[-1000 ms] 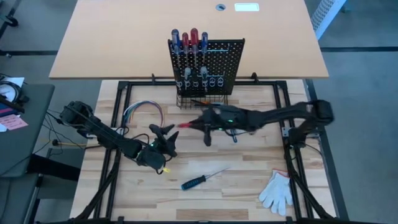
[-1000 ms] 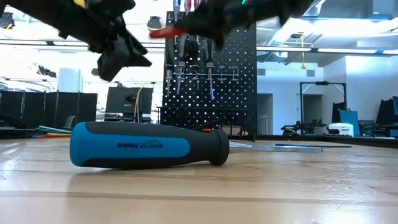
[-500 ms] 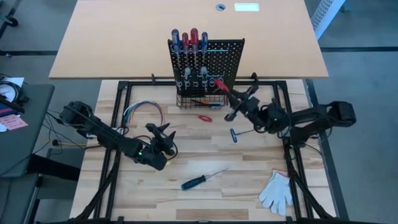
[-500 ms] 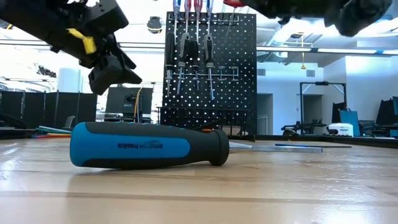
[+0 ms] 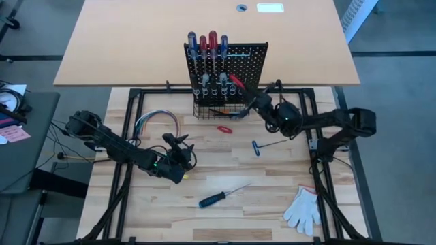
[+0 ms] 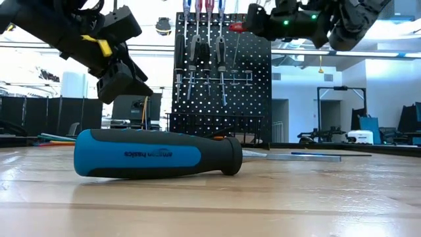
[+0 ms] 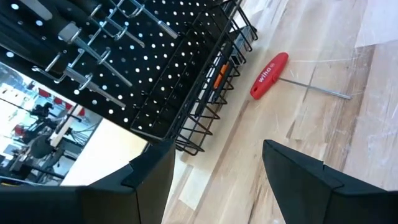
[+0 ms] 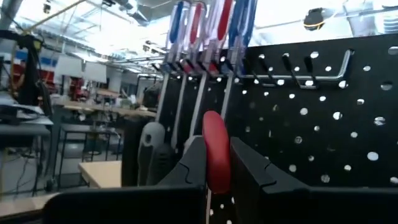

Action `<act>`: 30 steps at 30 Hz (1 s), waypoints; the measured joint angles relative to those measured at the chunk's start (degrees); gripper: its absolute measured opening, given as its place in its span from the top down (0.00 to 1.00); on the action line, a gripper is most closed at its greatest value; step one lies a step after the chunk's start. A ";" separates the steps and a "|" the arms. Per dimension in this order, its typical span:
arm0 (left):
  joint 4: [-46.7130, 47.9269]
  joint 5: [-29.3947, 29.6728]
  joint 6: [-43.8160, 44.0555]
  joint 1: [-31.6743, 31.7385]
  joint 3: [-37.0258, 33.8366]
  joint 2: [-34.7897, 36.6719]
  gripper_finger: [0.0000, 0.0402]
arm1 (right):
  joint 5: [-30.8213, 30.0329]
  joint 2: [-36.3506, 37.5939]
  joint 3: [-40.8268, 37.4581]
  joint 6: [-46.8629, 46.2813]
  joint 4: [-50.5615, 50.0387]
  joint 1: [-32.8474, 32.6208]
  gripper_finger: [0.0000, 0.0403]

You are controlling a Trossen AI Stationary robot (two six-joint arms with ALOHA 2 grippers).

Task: Hang tools onto peg board
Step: Hang the left red allen wrench on the pegboard

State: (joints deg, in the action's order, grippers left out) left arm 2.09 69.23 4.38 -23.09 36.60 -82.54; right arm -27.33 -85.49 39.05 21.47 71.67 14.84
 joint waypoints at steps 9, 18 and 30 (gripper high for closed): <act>-0.06 0.00 -0.01 0.00 0.00 0.00 0.41 | -0.44 -1.44 0.85 1.33 -2.23 1.38 0.90; -0.02 0.00 0.04 0.00 0.00 0.00 0.41 | -0.99 -1.38 0.94 -4.84 -12.35 3.31 0.90; -0.02 0.00 0.39 0.00 0.00 -0.02 0.41 | -1.01 -1.40 0.96 -10.68 -16.38 5.19 0.75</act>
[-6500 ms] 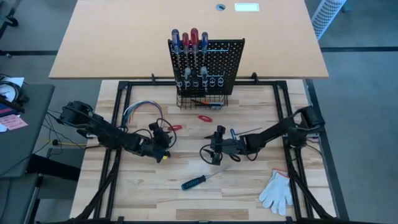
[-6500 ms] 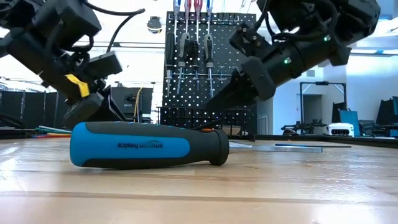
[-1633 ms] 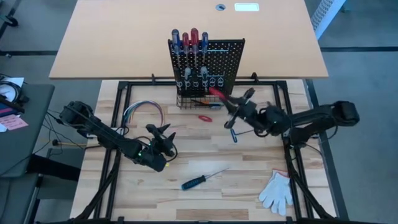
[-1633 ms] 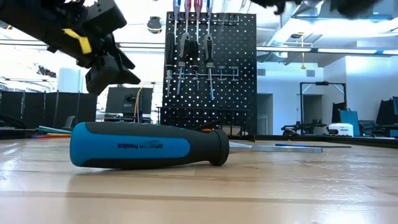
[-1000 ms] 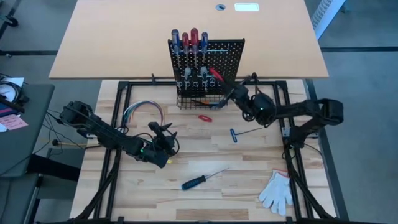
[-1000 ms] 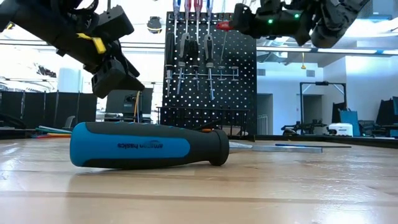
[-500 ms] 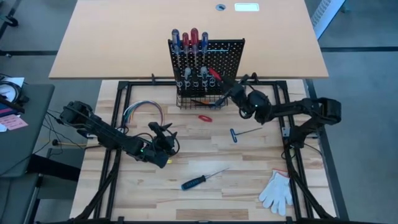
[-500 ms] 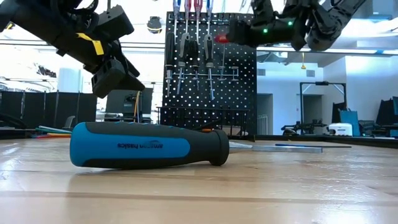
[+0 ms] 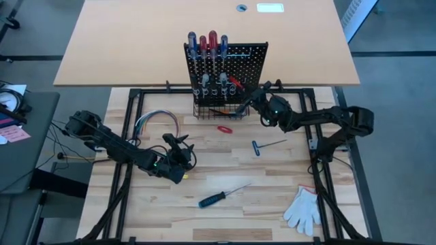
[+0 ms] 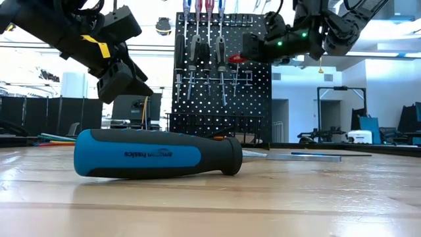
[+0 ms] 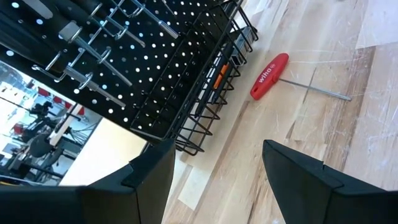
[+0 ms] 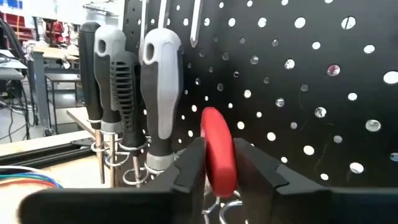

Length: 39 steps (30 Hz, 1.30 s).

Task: Hang tools onto peg board
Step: Hang the left red allen wrench on the pegboard, then hang the red allen wrench on the pegboard

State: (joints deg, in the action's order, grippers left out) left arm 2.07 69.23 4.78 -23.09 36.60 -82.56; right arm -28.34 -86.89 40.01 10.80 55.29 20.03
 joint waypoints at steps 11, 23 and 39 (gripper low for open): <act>0.02 -1.44 -0.07 -0.01 0.00 -0.02 0.41 | -0.04 5.72 0.00 6.90 -1.86 -4.63 0.50; -1.86 -15.39 -1.04 -1.43 -0.72 -0.02 0.41 | 1.22 17.30 0.02 -1.67 -37.28 -25.58 0.46; -33.57 -29.63 2.42 15.23 -4.77 -6.26 0.48 | -17.77 -8.22 -0.02 -34.11 -37.66 -43.02 0.46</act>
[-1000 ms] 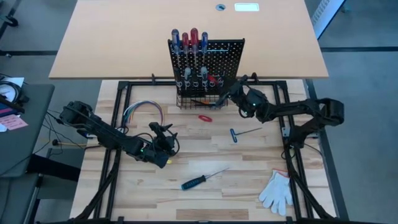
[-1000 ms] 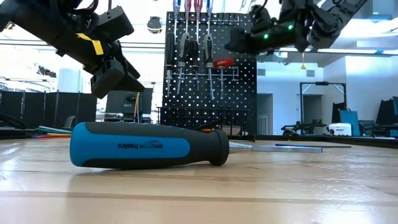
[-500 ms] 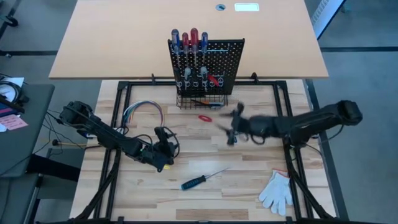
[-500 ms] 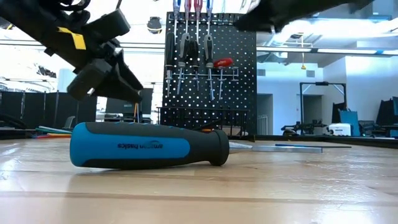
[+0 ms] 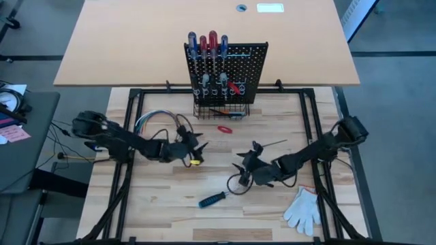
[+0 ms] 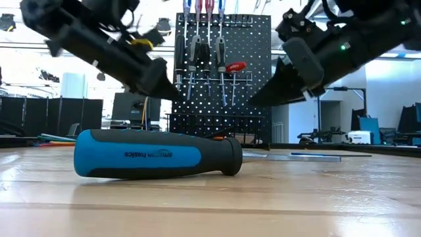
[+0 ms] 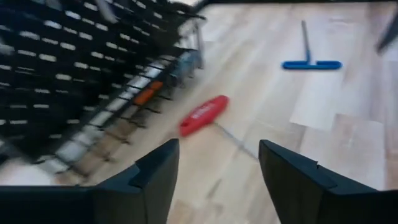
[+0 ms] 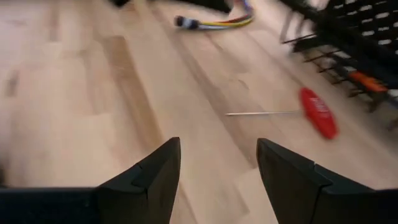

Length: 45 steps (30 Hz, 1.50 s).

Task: Hang tools onto peg board
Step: Hang the red allen wrench on the pegboard

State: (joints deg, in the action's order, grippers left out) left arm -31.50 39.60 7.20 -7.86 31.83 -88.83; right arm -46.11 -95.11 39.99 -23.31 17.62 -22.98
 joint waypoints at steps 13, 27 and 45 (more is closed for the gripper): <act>10.95 -4.28 1.87 5.86 23.53 -26.65 0.66 | -7.93 7.39 0.02 0.87 -9.67 -4.07 0.46; 26.48 -12.76 8.22 7.42 30.45 -31.54 0.98 | -8.03 6.67 -1.32 1.39 -15.70 -4.98 0.46; 31.75 8.31 0.33 -5.58 29.53 -20.16 1.00 | 12.38 6.63 -15.10 -3.89 20.50 8.40 0.46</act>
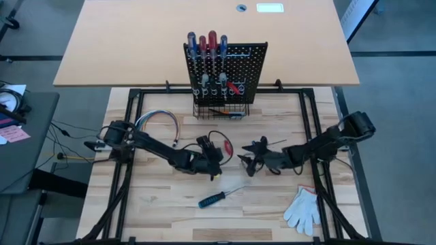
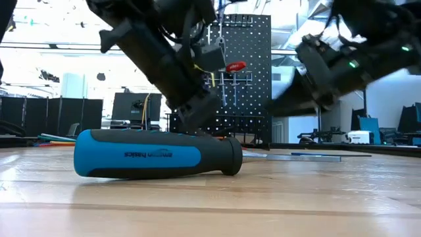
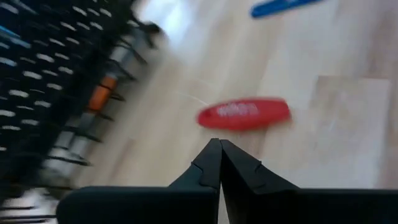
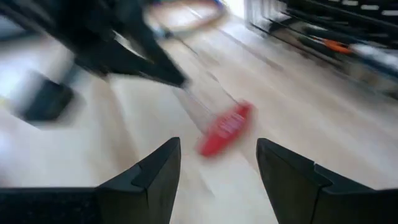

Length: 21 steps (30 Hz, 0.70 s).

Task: Hang tools onto peg board
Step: Hang the red allen wrench on the pegboard

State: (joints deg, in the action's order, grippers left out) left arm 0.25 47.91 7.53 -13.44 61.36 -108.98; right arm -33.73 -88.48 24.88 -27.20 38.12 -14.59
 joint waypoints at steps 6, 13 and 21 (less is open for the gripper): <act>-0.71 6.10 -3.29 -2.39 0.07 1.97 1.00 | 2.90 0.02 0.00 -2.56 4.27 1.21 0.46; -2.68 -10.84 -2.35 1.62 -1.19 0.97 0.97 | 2.90 0.02 0.00 -2.36 2.03 1.24 0.46; -14.62 -26.41 -4.81 11.10 -8.68 0.91 0.74 | 2.94 0.00 0.00 0.75 0.10 1.24 0.46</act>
State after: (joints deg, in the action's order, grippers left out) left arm -14.37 21.50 2.72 -2.34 52.68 -108.07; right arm -30.79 -88.49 24.88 -26.45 38.22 -13.34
